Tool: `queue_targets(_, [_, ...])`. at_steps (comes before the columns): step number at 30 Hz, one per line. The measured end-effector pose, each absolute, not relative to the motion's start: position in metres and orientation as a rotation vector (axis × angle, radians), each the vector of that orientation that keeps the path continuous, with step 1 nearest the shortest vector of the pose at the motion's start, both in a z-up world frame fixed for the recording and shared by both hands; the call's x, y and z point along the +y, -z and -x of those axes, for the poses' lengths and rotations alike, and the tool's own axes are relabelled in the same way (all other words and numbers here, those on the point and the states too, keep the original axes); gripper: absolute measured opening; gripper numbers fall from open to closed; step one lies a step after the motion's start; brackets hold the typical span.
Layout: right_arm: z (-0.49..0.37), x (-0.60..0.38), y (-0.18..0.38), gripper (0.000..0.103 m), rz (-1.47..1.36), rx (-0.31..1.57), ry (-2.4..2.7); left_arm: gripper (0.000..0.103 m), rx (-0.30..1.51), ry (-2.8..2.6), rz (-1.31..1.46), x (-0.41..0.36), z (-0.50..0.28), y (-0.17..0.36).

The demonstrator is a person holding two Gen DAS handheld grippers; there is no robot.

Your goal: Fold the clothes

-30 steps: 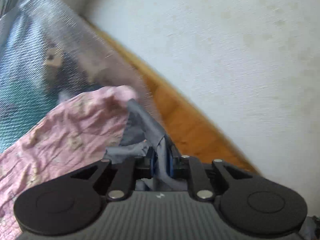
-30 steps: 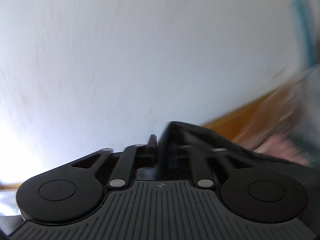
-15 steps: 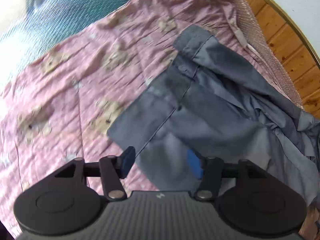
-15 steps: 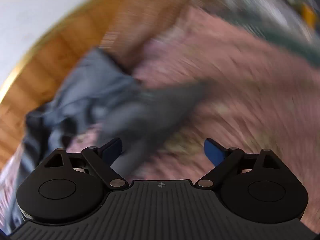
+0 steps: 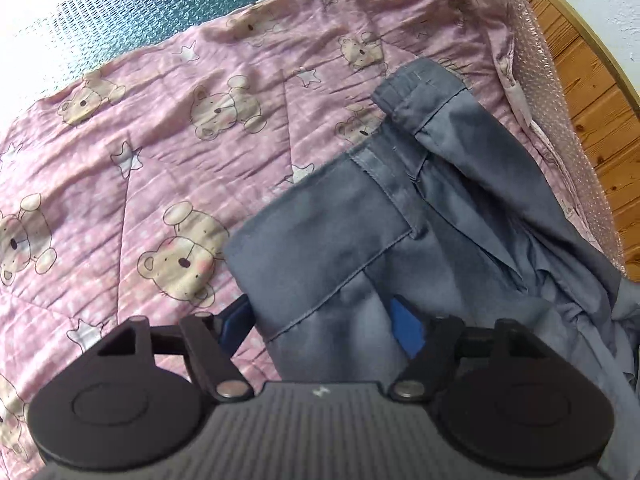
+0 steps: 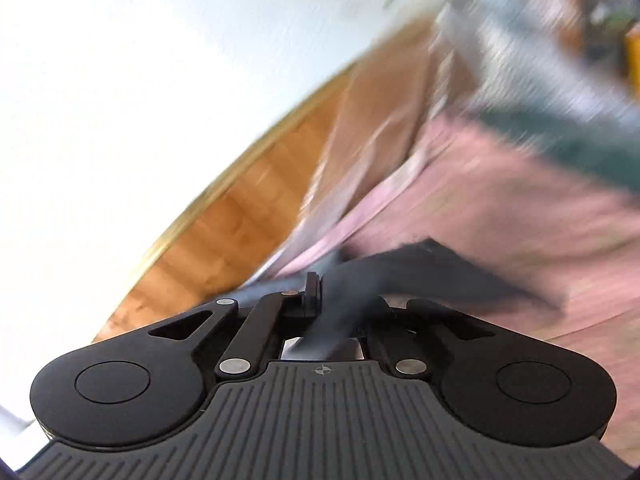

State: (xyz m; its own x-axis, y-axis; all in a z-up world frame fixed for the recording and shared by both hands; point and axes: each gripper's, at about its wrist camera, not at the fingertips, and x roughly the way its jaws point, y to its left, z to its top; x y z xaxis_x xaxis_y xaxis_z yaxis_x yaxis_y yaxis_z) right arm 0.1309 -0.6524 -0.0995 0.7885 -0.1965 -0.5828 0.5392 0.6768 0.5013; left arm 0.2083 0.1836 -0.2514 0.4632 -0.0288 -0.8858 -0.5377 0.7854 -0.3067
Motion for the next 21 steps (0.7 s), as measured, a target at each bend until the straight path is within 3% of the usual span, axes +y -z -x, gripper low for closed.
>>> queue_targets(1, [-0.129, -0.661, 0.105, 0.000, -0.680, 0.575, 0.491, 0.064, 1.058, -0.324, 0.595, 0.183, -0.207, 0.251])
queue_targets(2, [-0.131, -0.669, 0.120, 0.003, -0.634, 0.651, 0.560, 0.061, 1.060, -0.312, 0.574, 0.182, -0.206, 0.251])
queue_targets(3, [-0.135, -0.678, 0.146, 0.015, -0.576, 0.749, 0.642, 0.057, 1.064, -0.300, 0.552, 0.183, -0.204, 0.252])
queue_targets(4, [-0.136, -0.678, 0.160, 0.038, -0.535, 0.799, 0.685, 0.047, 1.067, -0.289, 0.536, 0.184, -0.202, 0.252])
queue_targets(5, [-0.131, -0.669, 0.162, 0.038, -0.515, 0.797, 0.685, 0.035, 1.063, -0.277, 0.535, 0.186, -0.200, 0.250])
queue_targets(6, [-0.126, -0.659, 0.164, 0.028, -0.495, 0.795, 0.685, 0.027, 1.058, -0.264, 0.537, 0.189, -0.197, 0.248])
queue_targets(7, [-0.122, -0.650, 0.166, 0.031, -0.474, 0.793, 0.685, 0.015, 1.053, -0.250, 0.540, 0.192, -0.195, 0.246])
queue_targets(8, [-0.117, -0.640, 0.168, 0.041, -0.454, 0.791, 0.686, 0.012, 1.025, -0.229, 0.547, 0.193, -0.189, 0.238])
queue_targets(9, [-0.112, -0.631, 0.170, 0.064, -0.433, 0.789, 0.686, 0.011, 0.992, -0.205, 0.555, 0.194, -0.183, 0.229])
queue_targets(10, [-0.108, -0.621, 0.172, 0.077, -0.413, 0.787, 0.686, 0.010, 0.966, -0.181, 0.550, 0.193, -0.176, 0.218])
queue_targets(14, [-0.105, -0.573, 0.177, 0.082, -0.284, 0.791, 0.595, 0.010, 0.826, -0.125, 0.579, 0.208, -0.136, 0.166])
queue_targets(16, [-0.125, -0.534, 0.176, 0.088, -0.184, 0.782, 0.464, 0.010, 0.822, -0.188, 0.583, 0.225, -0.122, 0.165])
queue_targets(19, [-0.156, -0.476, 0.175, 0.084, -0.036, 0.763, 0.269, 0.014, 1.165, -0.196, 0.550, 0.240, -0.129, 0.227])
queue_targets(21, [-0.177, -0.436, 0.174, 0.081, 0.062, 0.746, 0.138, 0.020, 1.226, -0.190, 0.529, 0.240, -0.123, 0.240])
